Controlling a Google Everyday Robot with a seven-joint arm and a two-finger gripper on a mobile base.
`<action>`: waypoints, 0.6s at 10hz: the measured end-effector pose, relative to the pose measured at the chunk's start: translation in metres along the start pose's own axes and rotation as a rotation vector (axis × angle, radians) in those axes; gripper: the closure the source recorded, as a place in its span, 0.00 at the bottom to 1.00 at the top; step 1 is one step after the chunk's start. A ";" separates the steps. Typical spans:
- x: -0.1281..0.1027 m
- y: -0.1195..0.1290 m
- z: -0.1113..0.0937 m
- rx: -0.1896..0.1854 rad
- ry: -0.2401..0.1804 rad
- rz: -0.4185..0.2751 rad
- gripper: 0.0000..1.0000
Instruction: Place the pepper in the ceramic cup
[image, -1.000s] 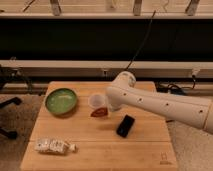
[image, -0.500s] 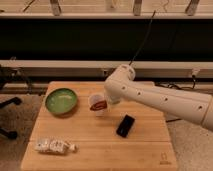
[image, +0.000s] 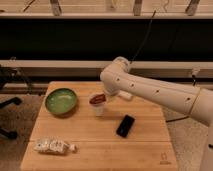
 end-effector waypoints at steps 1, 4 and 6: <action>0.002 -0.003 0.001 0.002 0.013 0.002 1.00; 0.009 -0.010 0.002 0.016 0.062 -0.001 0.96; 0.009 -0.011 0.000 0.028 0.082 -0.012 0.78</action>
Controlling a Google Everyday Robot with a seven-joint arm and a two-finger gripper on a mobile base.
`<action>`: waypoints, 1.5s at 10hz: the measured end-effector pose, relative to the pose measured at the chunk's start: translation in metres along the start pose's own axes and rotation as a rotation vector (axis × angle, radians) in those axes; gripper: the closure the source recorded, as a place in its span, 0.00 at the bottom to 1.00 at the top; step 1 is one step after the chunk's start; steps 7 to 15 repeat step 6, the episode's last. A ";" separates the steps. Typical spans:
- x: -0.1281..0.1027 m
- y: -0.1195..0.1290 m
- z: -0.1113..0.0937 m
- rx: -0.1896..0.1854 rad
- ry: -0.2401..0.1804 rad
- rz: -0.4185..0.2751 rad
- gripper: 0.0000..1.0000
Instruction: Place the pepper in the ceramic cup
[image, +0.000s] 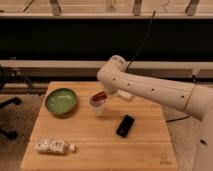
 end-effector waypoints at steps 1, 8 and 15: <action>-0.001 0.000 -0.002 0.009 0.009 -0.008 0.67; -0.007 0.000 -0.010 0.036 0.027 -0.038 0.22; -0.007 0.000 -0.010 0.036 0.027 -0.038 0.22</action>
